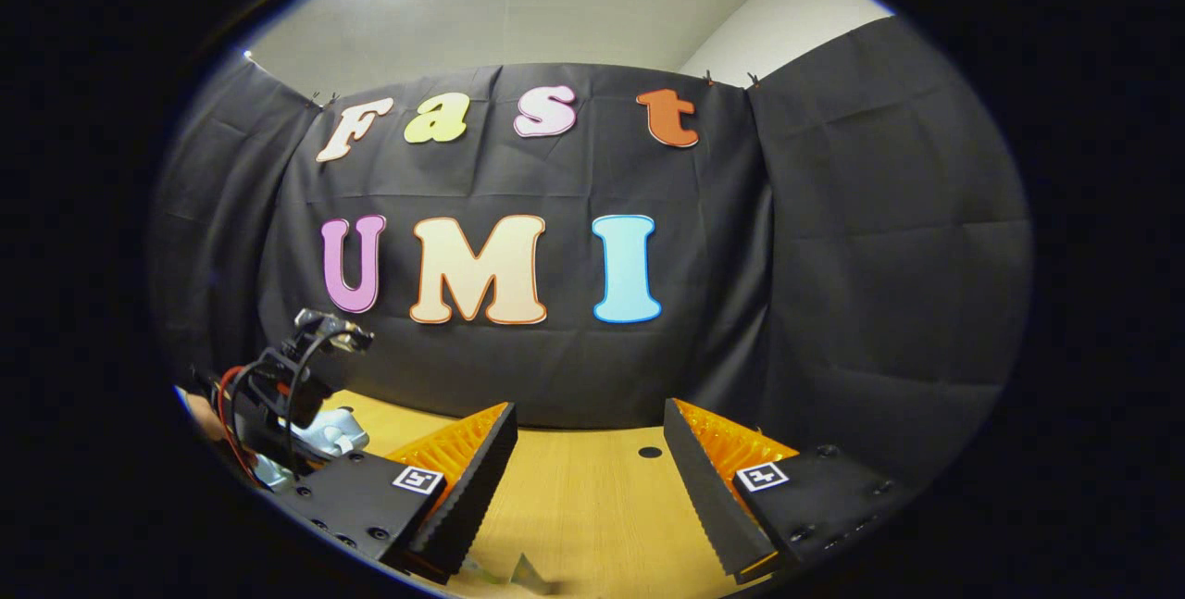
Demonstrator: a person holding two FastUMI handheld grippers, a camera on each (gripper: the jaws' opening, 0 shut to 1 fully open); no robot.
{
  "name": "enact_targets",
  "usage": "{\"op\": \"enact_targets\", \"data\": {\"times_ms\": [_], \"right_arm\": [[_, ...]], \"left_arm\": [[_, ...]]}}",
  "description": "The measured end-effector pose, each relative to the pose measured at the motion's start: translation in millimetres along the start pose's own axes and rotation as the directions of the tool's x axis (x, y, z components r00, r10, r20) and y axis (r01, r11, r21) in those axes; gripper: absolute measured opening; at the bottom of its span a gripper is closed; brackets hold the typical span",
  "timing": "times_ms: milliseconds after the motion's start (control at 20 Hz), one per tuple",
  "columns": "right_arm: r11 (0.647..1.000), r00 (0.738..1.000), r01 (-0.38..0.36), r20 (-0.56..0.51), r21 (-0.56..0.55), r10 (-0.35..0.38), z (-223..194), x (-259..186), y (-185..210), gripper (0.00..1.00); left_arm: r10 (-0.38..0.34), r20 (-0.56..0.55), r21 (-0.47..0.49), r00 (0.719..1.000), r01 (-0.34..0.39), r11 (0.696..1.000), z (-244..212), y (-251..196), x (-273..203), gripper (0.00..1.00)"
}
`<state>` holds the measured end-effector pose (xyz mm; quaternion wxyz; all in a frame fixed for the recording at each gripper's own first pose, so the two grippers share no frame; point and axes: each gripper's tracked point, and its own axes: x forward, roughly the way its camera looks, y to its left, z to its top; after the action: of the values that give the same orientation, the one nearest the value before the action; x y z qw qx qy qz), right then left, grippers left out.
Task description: First open the suitcase, pack the skin care products into it, and then close the suitcase.
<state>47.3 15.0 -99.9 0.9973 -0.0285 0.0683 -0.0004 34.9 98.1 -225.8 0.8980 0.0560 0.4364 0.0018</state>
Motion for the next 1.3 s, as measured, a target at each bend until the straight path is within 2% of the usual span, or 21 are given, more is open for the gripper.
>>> {"op": "enact_targets", "data": {"times_ms": [200, 500, 750, 1050, 1300], "right_arm": [[1.0, 1.0, -0.018, -0.002, 0.012, 0.018, -2.1, -1.7, 8.8, 0.99], [0.996, 0.997, -0.08, -0.011, 0.037, 0.08, -8.4, 2.0, 41.0, 0.99], [0.994, 0.995, -0.104, 0.0, 0.045, 0.104, -7.4, 3.8, 60.9, 0.99], [0.996, 0.996, -0.084, -0.014, 0.04, 0.085, -14.0, 6.5, 74.4, 0.98], [0.998, 0.998, -0.061, -0.017, 0.029, 0.061, -20.5, 12.0, 92.4, 0.98]], "left_arm": [[0.009, 0.057, -0.023, 0.998, -0.008, 1.0, 17.3, 23.8, -26.4, 0.0], [0.066, 0.124, -0.041, 0.99, -0.062, 0.997, 37.2, 73.5, -56.0, 0.0], [0.119, 0.177, -0.069, 0.977, -0.109, 0.992, 51.2, 124.1, -71.2, 0.0], [0.199, 0.218, -0.078, 0.955, -0.186, 0.979, 55.2, 193.3, -81.3, 0.0], [0.246, 0.235, -0.13, 0.94, -0.22, 0.967, 53.7, 249.3, -84.9, 0.0]]}}
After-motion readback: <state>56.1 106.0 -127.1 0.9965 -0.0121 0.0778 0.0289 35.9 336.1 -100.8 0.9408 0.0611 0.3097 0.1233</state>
